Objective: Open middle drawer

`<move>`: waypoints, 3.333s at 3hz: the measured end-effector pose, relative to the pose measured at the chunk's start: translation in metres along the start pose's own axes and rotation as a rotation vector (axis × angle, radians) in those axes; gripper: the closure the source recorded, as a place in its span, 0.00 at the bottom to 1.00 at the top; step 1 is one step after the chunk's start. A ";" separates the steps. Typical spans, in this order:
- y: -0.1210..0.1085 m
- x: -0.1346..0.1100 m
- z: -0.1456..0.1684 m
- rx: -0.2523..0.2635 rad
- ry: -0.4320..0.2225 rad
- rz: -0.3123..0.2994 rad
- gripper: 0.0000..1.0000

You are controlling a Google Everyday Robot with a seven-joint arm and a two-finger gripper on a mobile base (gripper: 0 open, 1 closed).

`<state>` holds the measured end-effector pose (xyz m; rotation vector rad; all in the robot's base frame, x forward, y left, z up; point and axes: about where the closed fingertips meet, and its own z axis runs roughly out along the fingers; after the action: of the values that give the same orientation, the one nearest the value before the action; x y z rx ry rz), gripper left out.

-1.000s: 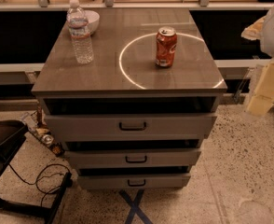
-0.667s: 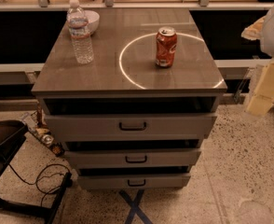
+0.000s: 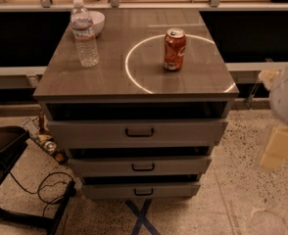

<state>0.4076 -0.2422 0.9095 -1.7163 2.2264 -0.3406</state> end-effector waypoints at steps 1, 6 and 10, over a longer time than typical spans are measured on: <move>0.036 0.024 0.068 -0.037 0.011 -0.014 0.00; 0.127 -0.044 0.295 -0.108 0.059 -0.258 0.00; 0.134 -0.076 0.388 -0.137 0.080 -0.218 0.00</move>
Offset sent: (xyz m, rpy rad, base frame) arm -0.0250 -0.0189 -0.2108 0.0393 0.1564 0.0891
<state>0.4537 -0.1346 0.5084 -2.0595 2.1657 -0.3171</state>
